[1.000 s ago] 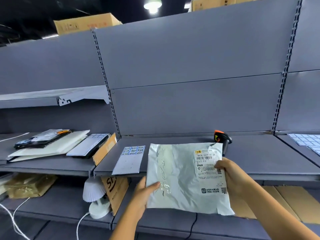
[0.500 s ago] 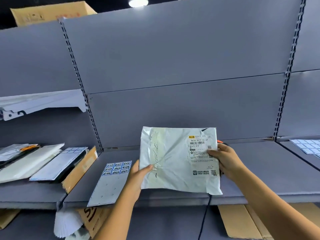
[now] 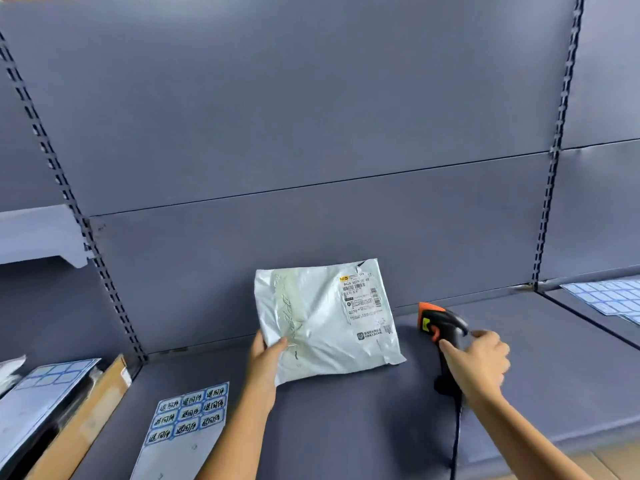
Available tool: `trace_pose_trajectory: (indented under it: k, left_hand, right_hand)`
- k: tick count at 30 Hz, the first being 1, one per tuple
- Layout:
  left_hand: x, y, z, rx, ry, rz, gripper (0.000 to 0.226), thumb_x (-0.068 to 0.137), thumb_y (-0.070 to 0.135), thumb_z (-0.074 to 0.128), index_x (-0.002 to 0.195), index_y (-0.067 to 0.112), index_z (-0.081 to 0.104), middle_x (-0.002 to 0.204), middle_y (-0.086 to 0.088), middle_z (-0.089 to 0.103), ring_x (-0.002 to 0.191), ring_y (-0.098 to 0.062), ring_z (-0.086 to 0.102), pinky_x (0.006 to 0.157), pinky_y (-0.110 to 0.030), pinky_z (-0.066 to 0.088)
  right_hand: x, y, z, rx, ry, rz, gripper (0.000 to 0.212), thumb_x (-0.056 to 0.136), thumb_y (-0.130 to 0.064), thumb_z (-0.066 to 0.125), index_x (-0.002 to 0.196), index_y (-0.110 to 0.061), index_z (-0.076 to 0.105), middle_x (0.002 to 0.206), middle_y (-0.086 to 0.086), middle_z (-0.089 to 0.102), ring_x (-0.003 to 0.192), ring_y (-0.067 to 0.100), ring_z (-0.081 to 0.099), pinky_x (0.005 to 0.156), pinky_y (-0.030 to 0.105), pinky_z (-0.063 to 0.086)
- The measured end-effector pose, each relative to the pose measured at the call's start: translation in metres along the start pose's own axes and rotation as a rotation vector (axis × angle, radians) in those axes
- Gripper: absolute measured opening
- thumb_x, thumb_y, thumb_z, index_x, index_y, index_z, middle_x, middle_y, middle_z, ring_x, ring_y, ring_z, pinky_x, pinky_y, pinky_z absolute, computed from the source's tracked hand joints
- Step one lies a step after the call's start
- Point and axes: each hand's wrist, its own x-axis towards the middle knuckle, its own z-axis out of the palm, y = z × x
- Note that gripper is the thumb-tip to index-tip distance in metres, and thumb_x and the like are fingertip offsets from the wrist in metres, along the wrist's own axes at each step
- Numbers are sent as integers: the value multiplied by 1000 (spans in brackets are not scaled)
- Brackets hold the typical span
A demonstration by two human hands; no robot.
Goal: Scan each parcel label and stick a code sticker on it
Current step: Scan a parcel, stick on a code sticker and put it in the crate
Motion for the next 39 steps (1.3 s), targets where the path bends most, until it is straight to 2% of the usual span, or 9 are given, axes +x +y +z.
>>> trace_pose_trajectory:
  k: [6, 12, 16, 20, 23, 26, 29, 33, 39]
  left_hand:
    - [19, -21, 4, 29, -7, -50, 37, 87, -6, 53, 104, 25, 61, 112, -7, 67, 103, -29, 63, 96, -48, 47]
    - [26, -27, 1, 83, 27, 25, 36, 87, -7, 53, 98, 26, 62, 103, 0, 69, 95, -22, 64, 87, -41, 51]
    - [30, -30, 1, 74, 41, 29, 36, 88, -7, 51, 102, 24, 62, 104, 0, 69, 94, -20, 65, 86, -40, 51]
    - [30, -31, -1, 40, 42, 20, 35, 89, -7, 50, 107, 20, 62, 104, -1, 69, 94, -21, 65, 86, -40, 51]
    - [29, -31, -1, 27, 51, 23, 35, 88, -7, 51, 101, 23, 63, 103, -2, 69, 95, -23, 65, 87, -42, 51]
    - [31, -31, -2, 11, 56, 9, 36, 88, -8, 50, 98, 24, 63, 99, -2, 70, 92, -24, 65, 87, -43, 51]
    - [32, -32, -3, -2, 59, 4, 36, 88, -8, 50, 99, 24, 64, 100, -2, 70, 94, -25, 65, 87, -43, 51]
    - [31, -31, -1, -18, 71, 4, 37, 89, -8, 50, 100, 25, 64, 100, -1, 71, 91, -23, 66, 81, -38, 52]
    - [29, -28, 0, -22, 73, 0, 37, 89, -8, 50, 97, 25, 63, 96, 0, 70, 88, -21, 66, 79, -37, 52]
  right_hand:
    - [6, 18, 9, -168, -169, -17, 68, 82, -32, 65, 131, -3, 30, 118, 18, 51, 113, 38, 50, 90, 41, 39]
    - [12, 12, 8, -171, -193, -68, 20, 77, -33, 63, 83, -15, 59, 69, 1, 64, 66, 19, 61, 59, 30, 44]
    - [5, 12, 19, 415, -270, -65, 22, 84, -9, 65, 103, -10, 54, 86, 7, 65, 73, 22, 63, 59, 31, 47]
    - [-10, 9, 33, 1233, -543, 224, 20, 90, -4, 49, 109, -9, 49, 96, 12, 61, 65, 17, 66, 51, 21, 52]
    - [-8, 13, 36, 1470, -777, 314, 65, 62, -4, 72, 122, -11, 49, 120, 10, 63, 68, 12, 65, 58, 22, 55]
    - [-4, 14, 38, 1410, -938, 250, 96, 38, -6, 87, 123, -17, 45, 126, 8, 59, 59, 10, 54, 51, 20, 49]
    - [-12, 6, 42, 1141, -900, 92, 71, 47, -9, 81, 111, -14, 48, 100, 10, 59, 53, 12, 45, 46, 21, 40]
    - [-25, 3, 48, 775, -644, -206, 32, 71, 0, 60, 89, -10, 36, 65, 14, 47, 48, 17, 41, 43, 21, 37]
    - [-33, 10, 49, 684, -440, -379, 31, 66, -9, 61, 82, -18, 35, 72, 16, 47, 49, 16, 49, 46, 23, 42]
